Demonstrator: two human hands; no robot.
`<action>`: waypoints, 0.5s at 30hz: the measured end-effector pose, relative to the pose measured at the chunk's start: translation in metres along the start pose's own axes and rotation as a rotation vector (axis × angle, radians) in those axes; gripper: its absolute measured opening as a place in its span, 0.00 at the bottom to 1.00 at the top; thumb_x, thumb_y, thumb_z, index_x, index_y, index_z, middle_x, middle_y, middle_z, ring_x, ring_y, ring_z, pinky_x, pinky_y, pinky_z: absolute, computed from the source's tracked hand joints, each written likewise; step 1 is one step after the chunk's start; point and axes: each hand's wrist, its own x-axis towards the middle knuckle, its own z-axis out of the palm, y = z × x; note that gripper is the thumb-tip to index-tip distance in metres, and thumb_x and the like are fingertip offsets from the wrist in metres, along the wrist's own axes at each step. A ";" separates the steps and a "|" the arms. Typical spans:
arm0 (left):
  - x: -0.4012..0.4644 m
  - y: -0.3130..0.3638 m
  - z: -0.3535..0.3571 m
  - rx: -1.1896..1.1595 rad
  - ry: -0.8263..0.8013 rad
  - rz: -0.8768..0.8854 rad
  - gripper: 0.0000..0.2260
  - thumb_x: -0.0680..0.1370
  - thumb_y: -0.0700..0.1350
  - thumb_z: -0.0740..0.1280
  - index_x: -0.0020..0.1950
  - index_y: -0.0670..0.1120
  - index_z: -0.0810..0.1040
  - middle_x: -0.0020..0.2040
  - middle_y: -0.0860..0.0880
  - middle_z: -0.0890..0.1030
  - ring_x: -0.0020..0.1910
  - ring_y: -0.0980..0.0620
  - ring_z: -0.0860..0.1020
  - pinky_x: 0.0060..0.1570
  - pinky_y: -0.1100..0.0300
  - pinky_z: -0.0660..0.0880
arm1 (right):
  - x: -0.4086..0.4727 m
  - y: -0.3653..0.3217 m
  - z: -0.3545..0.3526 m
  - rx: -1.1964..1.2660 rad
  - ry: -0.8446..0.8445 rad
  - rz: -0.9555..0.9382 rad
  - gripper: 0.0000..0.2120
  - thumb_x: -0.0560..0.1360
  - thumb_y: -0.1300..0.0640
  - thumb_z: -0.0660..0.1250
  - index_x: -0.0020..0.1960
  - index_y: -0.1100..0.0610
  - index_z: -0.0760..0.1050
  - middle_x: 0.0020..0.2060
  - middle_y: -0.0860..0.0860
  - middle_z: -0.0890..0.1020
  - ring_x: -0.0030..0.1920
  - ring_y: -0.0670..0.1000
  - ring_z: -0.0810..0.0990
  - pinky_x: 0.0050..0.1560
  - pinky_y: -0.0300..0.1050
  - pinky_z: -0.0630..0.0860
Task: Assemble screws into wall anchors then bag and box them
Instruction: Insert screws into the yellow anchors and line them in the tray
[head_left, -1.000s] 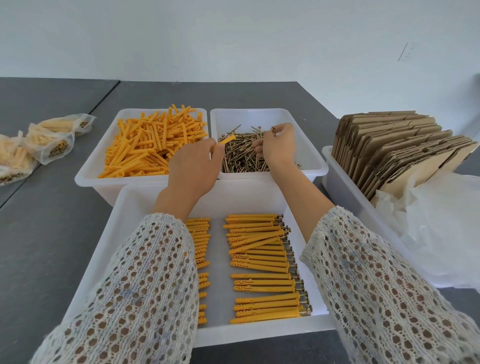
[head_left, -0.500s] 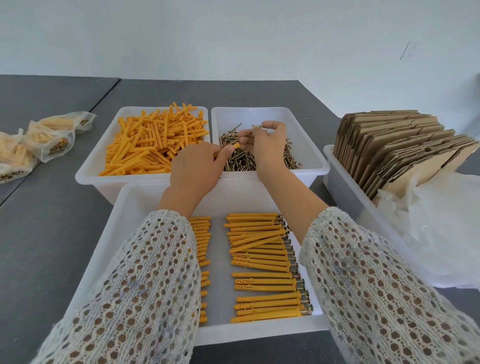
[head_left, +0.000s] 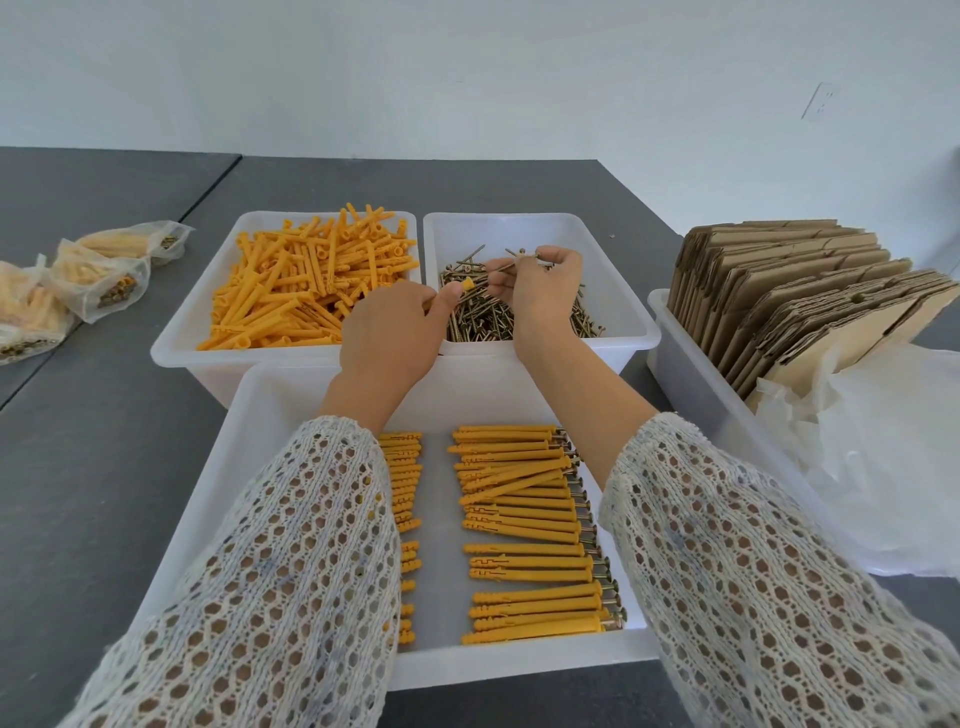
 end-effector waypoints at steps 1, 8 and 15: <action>0.000 0.000 0.000 0.000 0.000 -0.005 0.27 0.83 0.61 0.54 0.27 0.49 0.62 0.25 0.50 0.64 0.25 0.51 0.63 0.28 0.59 0.56 | 0.000 0.000 0.000 0.012 0.014 0.001 0.11 0.80 0.70 0.54 0.55 0.56 0.62 0.37 0.60 0.82 0.28 0.51 0.78 0.35 0.44 0.79; 0.000 0.001 0.001 0.013 -0.004 -0.015 0.28 0.83 0.62 0.54 0.28 0.48 0.62 0.25 0.50 0.65 0.25 0.50 0.65 0.28 0.59 0.61 | 0.001 0.001 -0.001 0.072 0.045 0.022 0.12 0.79 0.71 0.54 0.55 0.57 0.62 0.38 0.62 0.82 0.29 0.53 0.77 0.35 0.45 0.78; 0.001 0.000 0.001 0.022 0.000 -0.037 0.28 0.83 0.62 0.54 0.28 0.48 0.62 0.25 0.50 0.65 0.25 0.50 0.65 0.27 0.60 0.58 | 0.002 0.001 -0.001 0.082 0.054 0.037 0.11 0.79 0.71 0.54 0.56 0.57 0.61 0.39 0.62 0.82 0.29 0.52 0.78 0.35 0.44 0.79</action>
